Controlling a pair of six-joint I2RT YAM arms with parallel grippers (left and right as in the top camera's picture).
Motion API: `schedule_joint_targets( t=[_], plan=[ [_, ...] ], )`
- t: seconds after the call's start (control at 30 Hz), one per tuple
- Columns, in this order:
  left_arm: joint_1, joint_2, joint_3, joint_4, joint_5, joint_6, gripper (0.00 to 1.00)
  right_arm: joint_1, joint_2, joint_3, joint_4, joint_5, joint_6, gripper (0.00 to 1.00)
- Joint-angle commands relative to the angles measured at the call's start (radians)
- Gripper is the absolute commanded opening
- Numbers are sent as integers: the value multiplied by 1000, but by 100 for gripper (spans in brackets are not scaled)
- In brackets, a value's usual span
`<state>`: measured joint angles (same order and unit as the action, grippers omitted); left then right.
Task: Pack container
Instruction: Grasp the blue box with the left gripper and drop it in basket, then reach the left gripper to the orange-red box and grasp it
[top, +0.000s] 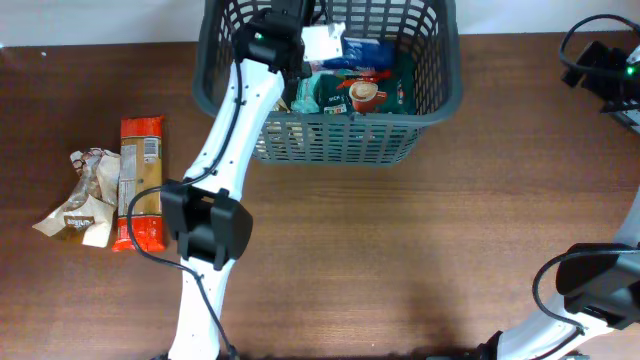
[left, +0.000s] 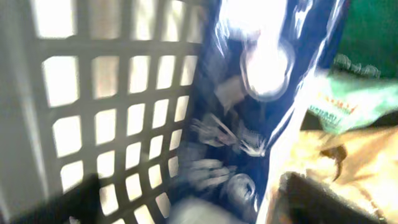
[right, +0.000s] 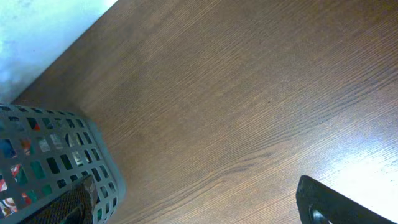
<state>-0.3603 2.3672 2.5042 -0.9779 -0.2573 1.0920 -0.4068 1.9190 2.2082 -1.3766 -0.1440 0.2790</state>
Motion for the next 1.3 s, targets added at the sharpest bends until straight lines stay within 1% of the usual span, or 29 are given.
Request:
schedule_joint_targets(
  t=[0.0,0.03,0.1,0.2,0.23,0.3,0.43,0.53,0.6,0.67,0.7,0.9,1.0,1.27],
  plan=[
    [66,-166,16,-6,96,-247,100,2,5,1,2,-2,-10,99],
    [90,-215,16,-24,126,-313,99,2,5,1,2,-3,-10,99],
    [127,-288,16,-68,133,-382,99,2,5,1,2,-2,-10,99],
    [197,-411,16,-183,129,-438,99,2,5,1,2,-3,-10,99],
    [248,-475,16,-235,122,-518,99,2,5,1,2,-3,-10,99],
    [308,-527,16,-298,111,-622,99,2,5,1,2,-2,-10,99],
    [452,-551,14,-499,111,-797,99,2,5,1,2,-2,-10,99],
    [543,-517,-25,-561,112,-888,98,2,5,1,2,-3,-10,99],
    [591,-484,-85,-564,116,-916,98,2,5,1,2,-2,-10,99],
    [621,-448,-160,-552,132,-916,98,2,5,1,2,-2,-10,99],
    [642,-406,-250,-522,142,-916,98,2,5,1,2,-3,-10,99],
    [659,-275,-473,-385,137,-904,98,2,5,1,2,-2,-10,99],
    [661,-195,-528,-309,133,-896,98,2,5,1,2,-3,-10,99],
    [665,-22,-530,-271,137,-896,97,2,5,1,2,-2,-10,99]
  ],
)
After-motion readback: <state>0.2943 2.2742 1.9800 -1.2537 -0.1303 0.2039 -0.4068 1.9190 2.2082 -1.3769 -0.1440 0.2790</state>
